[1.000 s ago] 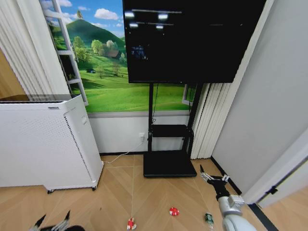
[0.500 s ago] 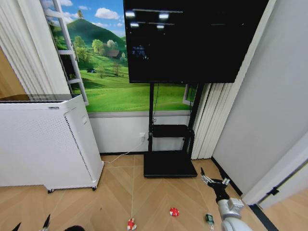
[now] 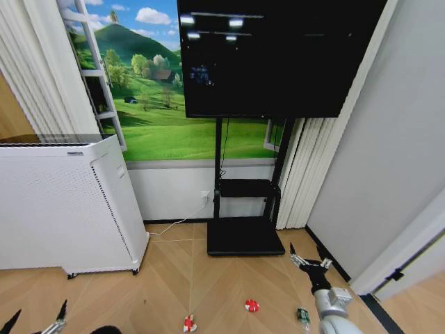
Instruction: Pick up the trash bin and place the garbage on the floor into it.
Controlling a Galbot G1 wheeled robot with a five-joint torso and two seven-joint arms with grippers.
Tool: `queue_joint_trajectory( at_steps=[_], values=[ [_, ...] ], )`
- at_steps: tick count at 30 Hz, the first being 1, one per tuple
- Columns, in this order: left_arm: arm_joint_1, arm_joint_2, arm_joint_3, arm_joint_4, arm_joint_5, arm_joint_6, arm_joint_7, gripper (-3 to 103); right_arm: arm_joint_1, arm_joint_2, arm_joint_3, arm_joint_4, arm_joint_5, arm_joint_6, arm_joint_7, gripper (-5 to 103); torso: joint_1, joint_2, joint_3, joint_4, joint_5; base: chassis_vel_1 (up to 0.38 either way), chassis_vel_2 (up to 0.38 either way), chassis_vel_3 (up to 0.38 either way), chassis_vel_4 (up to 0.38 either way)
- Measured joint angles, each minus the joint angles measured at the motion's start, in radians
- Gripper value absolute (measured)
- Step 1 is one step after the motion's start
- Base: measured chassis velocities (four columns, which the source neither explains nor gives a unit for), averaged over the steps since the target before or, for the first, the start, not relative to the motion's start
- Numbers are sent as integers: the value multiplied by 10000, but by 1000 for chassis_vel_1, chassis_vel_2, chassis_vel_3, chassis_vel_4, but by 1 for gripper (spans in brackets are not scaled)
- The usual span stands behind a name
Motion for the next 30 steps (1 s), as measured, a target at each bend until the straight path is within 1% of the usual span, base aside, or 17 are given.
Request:
queue_joint_trajectory(
  at_steps=[2,4,7,8,14,15,16,18,19,20,23,24,25,26,27,29,30],
  values=[
    [-11,-45,55,140,108,-83,65,99,-22,31,-28,13,-46,0,-15,100,-32,-75,-44,0,0,0,0,0,0],
    [-12,-140,183,302,325,-209,212,99,-75,40,-19,52,-79,1,-47,100,-102,-234,-134,0,0,0,0,0,0],
    [-8,-168,227,307,377,-229,251,99,-93,21,15,58,-78,2,-49,100,-130,-302,-173,0,0,0,0,0,0],
    [-7,-180,265,304,412,-233,288,99,-103,-12,61,58,-68,8,-50,100,-165,-393,-229,-1,0,0,0,0,0],
    [-56,-147,301,213,311,-218,374,99,-138,26,121,52,-49,58,-50,100,-288,-678,-389,0,1,0,0,0,0],
    [-123,-147,362,120,108,-140,375,102,-159,80,118,52,-44,119,-39,100,-318,-755,-438,1,0,0,0,0,0],
    [-123,-147,362,120,108,-140,375,102,-159,80,118,52,-44,119,-39,100,-318,-755,-438,1,0,0,0,0,0],
    [-295,-150,543,-146,-269,118,321,100,-202,193,114,52,0,219,-15,100,-360,-864,-505,1,1,0,0,0,0],
    [-295,-150,543,-146,-269,118,321,100,-202,193,114,52,0,219,-15,100,-360,-864,-505,1,1,0,0,0,0],
    [-496,-130,694,-427,-450,348,267,98,-290,256,105,61,11,284,-15,100,-394,-950,-556,1,0,0,0,0,0],
    [-930,66,1093,-999,-458,680,391,98,-572,315,25,185,-137,457,-156,100,-459,-1108,-648,0,1,0,0,0,0],
    [-930,66,1093,-999,-458,680,391,98,-572,315,25,185,-137,457,-156,100,-459,-1108,-648,0,1,0,0,0,0],
    [-1108,191,1321,-1217,-437,833,445,98,-720,350,-51,273,-219,525,-227,100,-485,-1170,-685,-2,0,0,0,0,0],
    [-1340,355,1662,-1479,-431,1044,451,95,-865,408,-148,376,-318,583,-285,100,-515,-1243,-729,-2,1,0,0,0,0],
    [-1340,355,1662,-1479,-431,1044,451,95,-865,408,-148,376,-318,583,-285,100,-515,-1243,-729,-2,1,0,0,0,0],
    [-1785,707,2316,-1954,-393,1448,453,98,-1036,600,-340,557,-517,638,-345,100,-572,-1378,-806,-4,0,0,0,0,0],
    [-1785,707,2316,-1954,-393,1448,453,98,-1036,600,-340,557,-517,638,-345,100,-572,-1378,-806,-4,0,0,0,0,0]
  ],
)
